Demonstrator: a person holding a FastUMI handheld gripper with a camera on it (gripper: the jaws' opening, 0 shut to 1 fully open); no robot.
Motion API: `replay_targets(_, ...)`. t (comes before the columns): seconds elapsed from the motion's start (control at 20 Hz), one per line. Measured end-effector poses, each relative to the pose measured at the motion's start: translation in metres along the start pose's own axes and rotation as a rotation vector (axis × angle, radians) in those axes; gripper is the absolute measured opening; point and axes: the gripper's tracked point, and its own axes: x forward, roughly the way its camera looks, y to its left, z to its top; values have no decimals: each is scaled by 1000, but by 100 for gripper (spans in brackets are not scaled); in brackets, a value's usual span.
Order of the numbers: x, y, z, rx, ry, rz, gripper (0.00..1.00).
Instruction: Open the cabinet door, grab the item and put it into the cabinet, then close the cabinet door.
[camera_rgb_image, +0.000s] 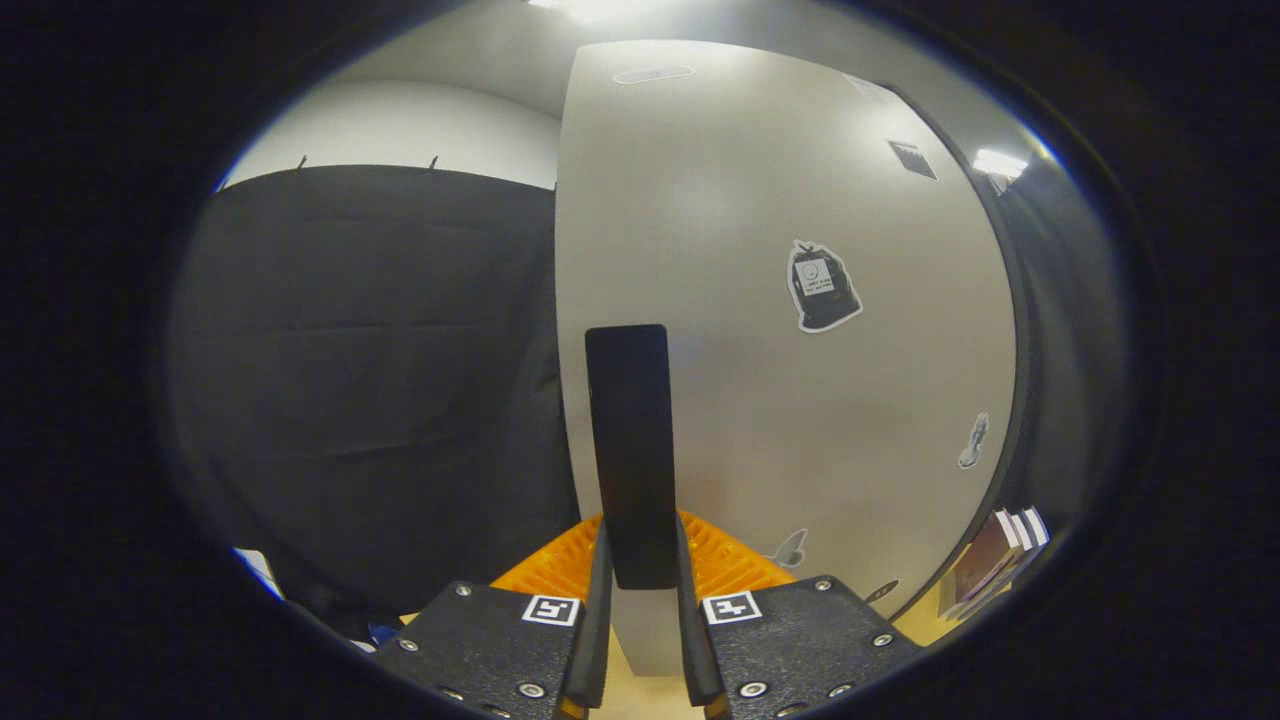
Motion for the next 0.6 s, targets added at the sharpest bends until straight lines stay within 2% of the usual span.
replay_targets(0.3,-33,-21,1,10,1,150,30)
replay_targets(0.6,-53,-42,-4,19,0,191,31)
